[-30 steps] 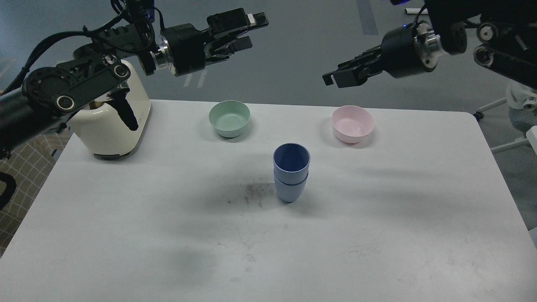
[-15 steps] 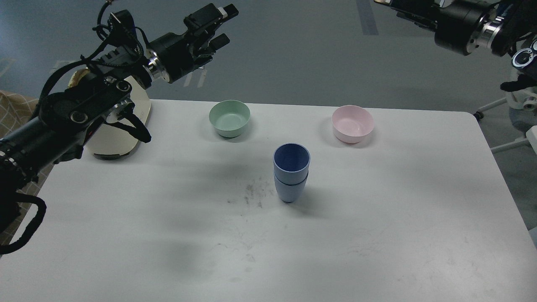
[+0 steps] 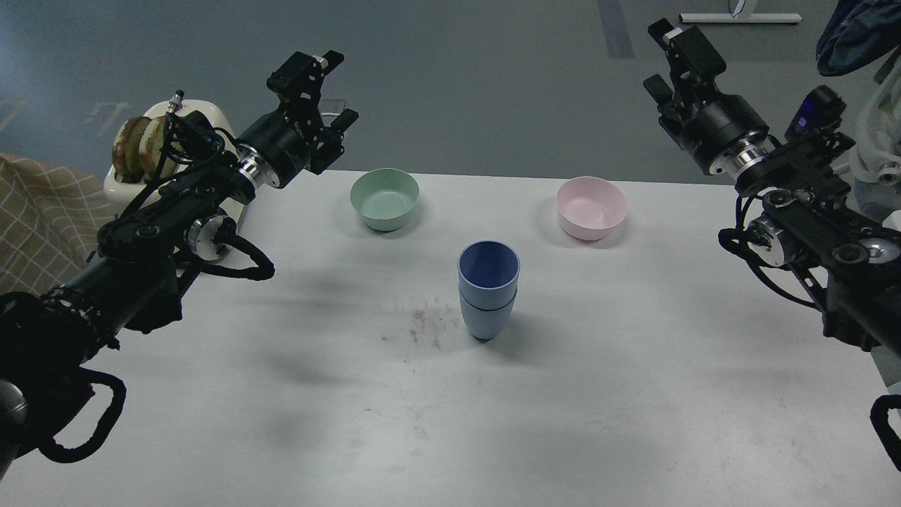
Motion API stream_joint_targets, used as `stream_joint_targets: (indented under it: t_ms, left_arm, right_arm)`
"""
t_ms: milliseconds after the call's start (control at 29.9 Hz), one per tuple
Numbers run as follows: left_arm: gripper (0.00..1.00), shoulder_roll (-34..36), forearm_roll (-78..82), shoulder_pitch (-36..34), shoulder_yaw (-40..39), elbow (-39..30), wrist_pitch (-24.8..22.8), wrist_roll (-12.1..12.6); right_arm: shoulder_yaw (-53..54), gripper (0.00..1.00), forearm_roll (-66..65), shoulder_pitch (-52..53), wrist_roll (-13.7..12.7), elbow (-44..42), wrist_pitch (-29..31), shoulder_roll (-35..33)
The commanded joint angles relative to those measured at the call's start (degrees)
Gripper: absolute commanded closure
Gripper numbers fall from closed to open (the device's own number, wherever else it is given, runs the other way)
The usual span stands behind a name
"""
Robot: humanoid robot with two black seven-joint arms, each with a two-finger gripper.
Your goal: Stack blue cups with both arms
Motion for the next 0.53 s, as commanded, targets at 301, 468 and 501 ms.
stream_joint_targets:
  t_ms: [301, 468, 501]
  left_arm:
    - [0.02, -1.90, -2.40, 2.11, -1.04, -0.37, -1.70, 0.01]
    - [0.02, -2.34, -2.40, 2.11, -3.41, -0.55, -4.04, 0.01]
    - [0.02, -2.78, -2.40, 2.11, -4.54, -0.46, -4.04, 0.01]
  right_arm:
    - [1.16, 0.00, 8.15, -2.08, 0.01, 0.12, -0.41, 3.25]
    - [4.24, 0.00, 8.15, -2.97, 0.01, 0.64, -0.32, 3.34]
    - [5.11, 0.00, 8.15, -3.05, 0.01, 1.26, -0.32, 3.08]
